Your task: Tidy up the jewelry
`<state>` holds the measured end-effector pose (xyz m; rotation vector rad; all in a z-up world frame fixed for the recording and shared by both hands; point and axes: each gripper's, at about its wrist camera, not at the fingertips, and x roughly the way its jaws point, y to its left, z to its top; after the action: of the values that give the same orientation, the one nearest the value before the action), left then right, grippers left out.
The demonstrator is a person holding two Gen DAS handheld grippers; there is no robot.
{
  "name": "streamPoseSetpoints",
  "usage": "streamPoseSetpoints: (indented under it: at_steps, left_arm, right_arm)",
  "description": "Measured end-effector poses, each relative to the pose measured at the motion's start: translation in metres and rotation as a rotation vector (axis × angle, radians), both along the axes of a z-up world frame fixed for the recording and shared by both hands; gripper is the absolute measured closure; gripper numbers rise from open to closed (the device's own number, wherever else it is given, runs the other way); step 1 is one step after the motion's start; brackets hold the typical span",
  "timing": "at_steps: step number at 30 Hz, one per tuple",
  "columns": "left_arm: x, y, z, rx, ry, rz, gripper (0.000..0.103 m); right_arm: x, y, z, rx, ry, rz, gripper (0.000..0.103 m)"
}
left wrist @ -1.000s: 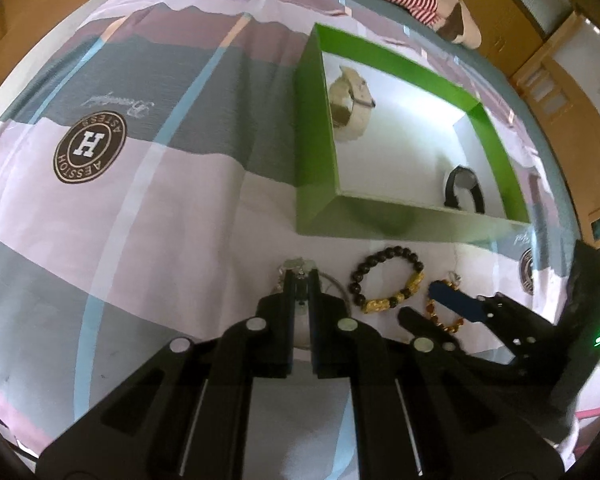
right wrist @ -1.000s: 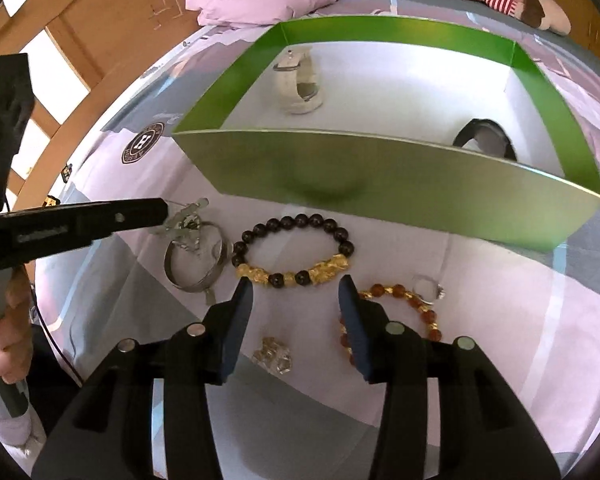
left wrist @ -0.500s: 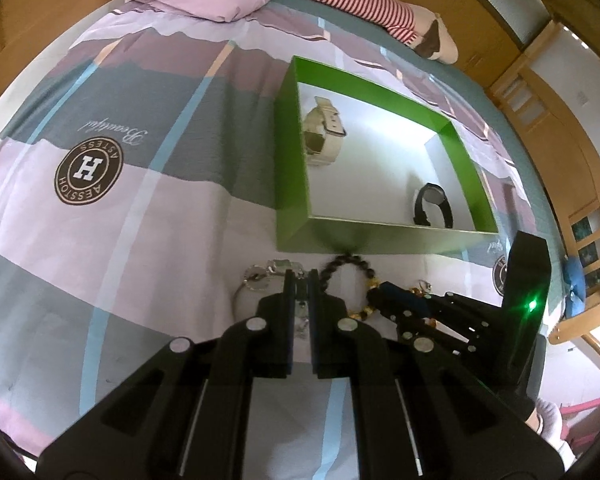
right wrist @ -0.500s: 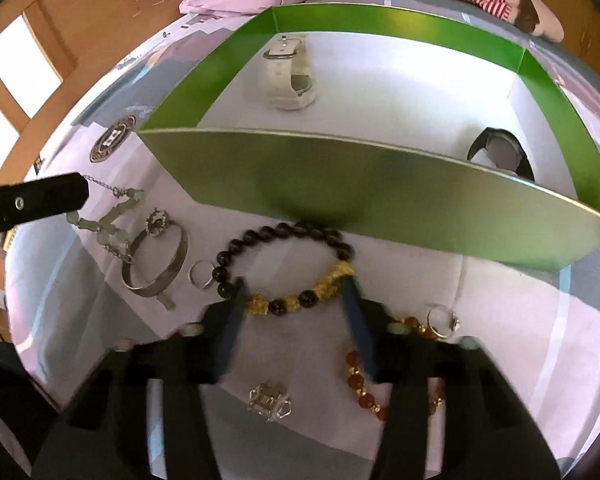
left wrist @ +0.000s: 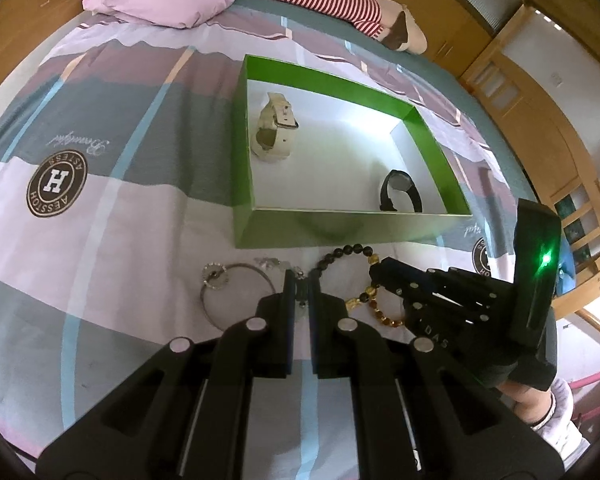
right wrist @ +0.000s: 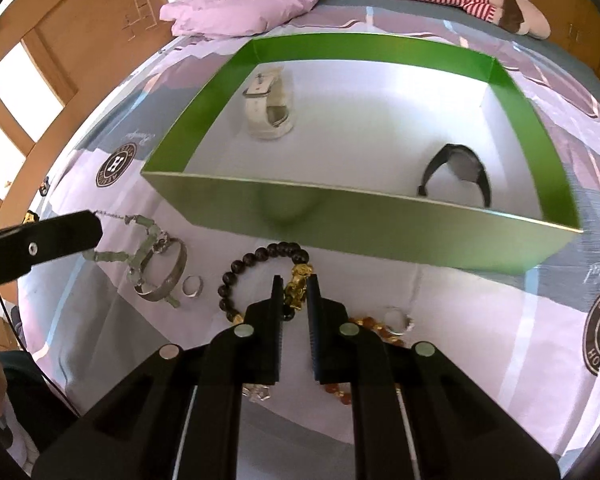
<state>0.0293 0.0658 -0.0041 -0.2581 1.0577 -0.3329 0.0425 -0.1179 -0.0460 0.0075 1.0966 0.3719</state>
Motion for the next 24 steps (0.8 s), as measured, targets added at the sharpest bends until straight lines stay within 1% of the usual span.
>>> streamPoseSetpoints:
  at_steps: [3,5,9,11,13,24]
  left_arm:
    - [-0.008,-0.004,0.015,-0.042,-0.060,-0.035,0.098]
    - [-0.014,-0.009,0.025,-0.064,-0.102,-0.064,0.098]
    - [-0.026,-0.017,0.041,-0.145,-0.177,-0.136,0.098]
    - [-0.028,-0.021,0.044,-0.148,-0.191,-0.156,0.098]
    - [-0.026,-0.025,0.040,-0.131,-0.172,-0.160,0.098]
    - [-0.010,-0.030,0.003,-0.019,-0.055,-0.116,0.098]
  right_arm:
    - [0.001,-0.004,-0.002,-0.019,0.000,-0.018,0.092]
    - [0.000,-0.011,0.000,-0.002,0.001,-0.023,0.092]
    - [0.000,-0.014,0.003,-0.001,-0.005,-0.026,0.092]
    - [0.000,-0.016,0.001,-0.003,0.000,-0.027,0.092]
    - [-0.001,-0.018,-0.001,-0.009,0.005,-0.025,0.092]
    - [-0.001,-0.027,0.000,-0.014,0.005,-0.049,0.092]
